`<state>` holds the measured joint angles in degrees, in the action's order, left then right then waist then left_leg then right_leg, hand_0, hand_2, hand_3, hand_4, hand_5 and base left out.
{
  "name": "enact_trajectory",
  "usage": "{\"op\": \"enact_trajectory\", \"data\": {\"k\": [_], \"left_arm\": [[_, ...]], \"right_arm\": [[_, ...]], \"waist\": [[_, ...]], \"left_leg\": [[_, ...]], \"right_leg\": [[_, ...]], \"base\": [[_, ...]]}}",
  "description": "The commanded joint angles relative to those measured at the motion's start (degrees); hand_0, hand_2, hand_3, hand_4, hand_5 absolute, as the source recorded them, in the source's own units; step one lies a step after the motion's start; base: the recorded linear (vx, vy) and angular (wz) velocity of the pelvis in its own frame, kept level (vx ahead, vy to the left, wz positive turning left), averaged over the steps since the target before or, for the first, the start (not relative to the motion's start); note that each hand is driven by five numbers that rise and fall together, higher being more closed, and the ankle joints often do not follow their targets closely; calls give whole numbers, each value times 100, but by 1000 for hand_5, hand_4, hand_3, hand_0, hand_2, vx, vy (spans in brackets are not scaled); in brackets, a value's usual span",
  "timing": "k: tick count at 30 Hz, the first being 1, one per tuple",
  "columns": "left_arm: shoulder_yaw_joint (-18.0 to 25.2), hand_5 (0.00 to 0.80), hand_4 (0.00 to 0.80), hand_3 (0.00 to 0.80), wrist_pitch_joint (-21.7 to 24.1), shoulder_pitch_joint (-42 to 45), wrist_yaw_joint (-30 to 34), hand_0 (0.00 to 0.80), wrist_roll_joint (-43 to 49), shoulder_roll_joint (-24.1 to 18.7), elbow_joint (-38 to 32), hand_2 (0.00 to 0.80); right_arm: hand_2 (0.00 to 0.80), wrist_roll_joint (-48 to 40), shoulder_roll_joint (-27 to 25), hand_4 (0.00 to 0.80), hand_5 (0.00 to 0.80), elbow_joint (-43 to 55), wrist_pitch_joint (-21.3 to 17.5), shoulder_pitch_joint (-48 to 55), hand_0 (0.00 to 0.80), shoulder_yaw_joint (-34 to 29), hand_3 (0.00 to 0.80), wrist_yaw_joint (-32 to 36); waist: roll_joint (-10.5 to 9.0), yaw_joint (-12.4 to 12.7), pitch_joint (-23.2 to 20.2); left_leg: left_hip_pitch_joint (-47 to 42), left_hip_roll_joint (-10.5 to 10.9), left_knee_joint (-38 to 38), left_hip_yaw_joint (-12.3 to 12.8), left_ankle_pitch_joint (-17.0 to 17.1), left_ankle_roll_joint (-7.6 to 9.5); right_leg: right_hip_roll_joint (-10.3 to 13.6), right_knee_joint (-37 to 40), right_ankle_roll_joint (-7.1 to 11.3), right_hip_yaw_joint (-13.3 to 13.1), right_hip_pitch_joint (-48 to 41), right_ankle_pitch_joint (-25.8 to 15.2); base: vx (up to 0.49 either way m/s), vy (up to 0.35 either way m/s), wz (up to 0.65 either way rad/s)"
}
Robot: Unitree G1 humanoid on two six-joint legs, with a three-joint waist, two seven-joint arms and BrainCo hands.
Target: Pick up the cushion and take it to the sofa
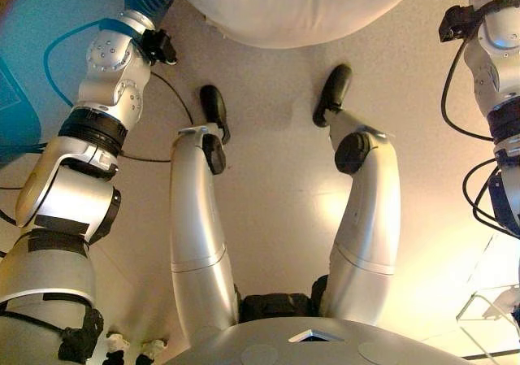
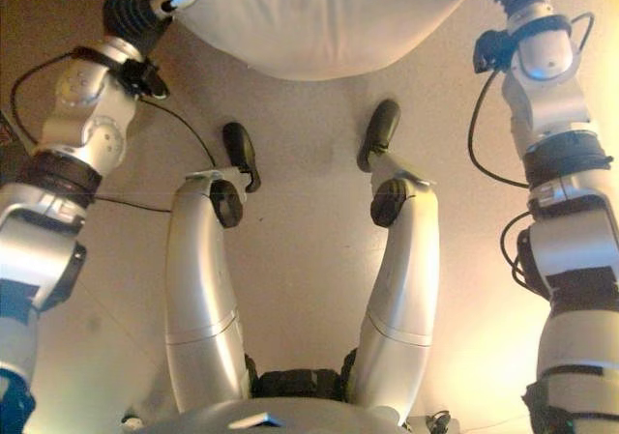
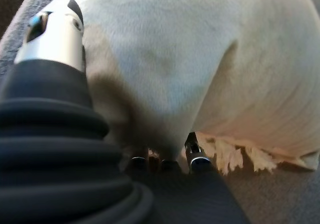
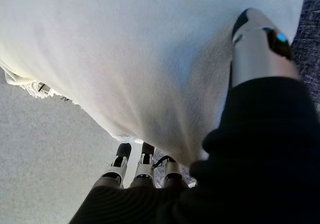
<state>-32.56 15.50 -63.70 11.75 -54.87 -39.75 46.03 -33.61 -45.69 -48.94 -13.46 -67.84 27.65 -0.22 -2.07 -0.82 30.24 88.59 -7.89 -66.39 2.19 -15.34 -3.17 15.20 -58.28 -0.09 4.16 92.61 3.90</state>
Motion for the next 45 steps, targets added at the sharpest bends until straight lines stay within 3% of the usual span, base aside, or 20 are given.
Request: {"op": "enact_trajectory", "data": {"k": [1,3,4,5,10,11,12,13,26,36,41,45], "left_arm": [[38,0,0,0,-107,-52,347,0,-133,306,-291,0],[56,0,0,0,-168,-35,393,0,-145,323,-335,0],[50,191,191,191,-208,-18,427,191,-144,335,-363,191],[44,800,800,800,-192,7,443,800,-108,336,-382,800],[71,800,800,800,-230,190,536,800,-147,351,-539,800],[78,800,800,800,-237,233,548,800,-127,363,-554,800],[79,800,800,800,-257,288,571,800,-132,366,-586,800],[70,800,800,800,-266,331,595,800,-150,359,-612,800],[218,800,800,800,-211,897,697,800,-227,517,-946,800],[813,800,800,800,669,1641,642,800,-258,902,-1275,800],[1028,800,800,800,1584,2358,484,800,279,1145,-1726,800],[1066,800,800,800,1908,2839,453,800,674,1247,-2228,800]], "right_arm": [[0,-344,-66,0,0,497,-151,-51,0,236,0,387],[0,-494,-35,0,0,567,-93,-20,0,216,0,562],[0,-581,-17,0,0,615,-49,9,0,207,0,649],[0,-664,-10,0,0,658,-18,53,0,187,0,766],[0,-1017,-2,0,0,875,207,263,0,162,0,1466],[383,-1072,10,383,383,894,221,305,383,151,383,1613],[621,-1158,22,621,621,924,241,344,621,165,621,1745],[800,-1199,42,800,800,966,236,395,800,159,800,1909],[800,-1057,130,800,800,1263,274,821,800,152,800,1878],[800,-840,368,800,800,1673,-374,1603,800,-432,800,1843],[800,-669,680,800,800,2186,-950,2330,800,-826,800,1611],[800,-471,861,800,800,2680,-1167,2912,800,-1052,800,1543]], "waist": [[101,-24,-44],[92,-28,-44],[86,-30,-44],[80,-33,-44],[80,-35,-44],[82,-32,-44],[88,-27,-44],[92,-27,-44],[136,-24,-44],[181,2,-44],[194,14,-44],[171,15,-44]], "left_leg": [[137,55,1094,-189,767,-94],[137,49,1090,-184,778,-96],[137,47,1075,-187,789,-98],[137,45,1061,-187,798,-100],[137,34,993,-199,855,-101],[137,32,966,-200,861,-101],[137,27,936,-207,878,-102],[137,23,906,-210,884,-99],[137,-80,512,-272,953,-98],[125,-69,767,-346,1197,-210],[-896,-87,1696,-216,1295,-338],[-2020,-168,2641,-27,1403,-425]], "right_leg": [[119,-161,436,-116,-270,402],[129,-159,440,-129,-270,393],[138,-168,443,-141,-269,386],[147,-173,447,-154,-269,377],[185,-214,455,-192,-267,348],[198,-241,454,-197,-267,351],[207,-265,456,-206,-267,343],[211,-282,459,-215,-266,336],[289,-539,474,-283,-266,283],[195,-422,586,-231,-302,102],[78,543,727,-40,-1376,-104],[128,1685,797,195,-2561,-252]], "base": [[0,0,0],[0,0,0],[0,0,0],[0,0,0],[0,0,0],[0,0,0],[0,0,0],[0,0,0],[-3,7,-3],[-24,23,-2],[-29,11,-10],[2,-4,1]]}}
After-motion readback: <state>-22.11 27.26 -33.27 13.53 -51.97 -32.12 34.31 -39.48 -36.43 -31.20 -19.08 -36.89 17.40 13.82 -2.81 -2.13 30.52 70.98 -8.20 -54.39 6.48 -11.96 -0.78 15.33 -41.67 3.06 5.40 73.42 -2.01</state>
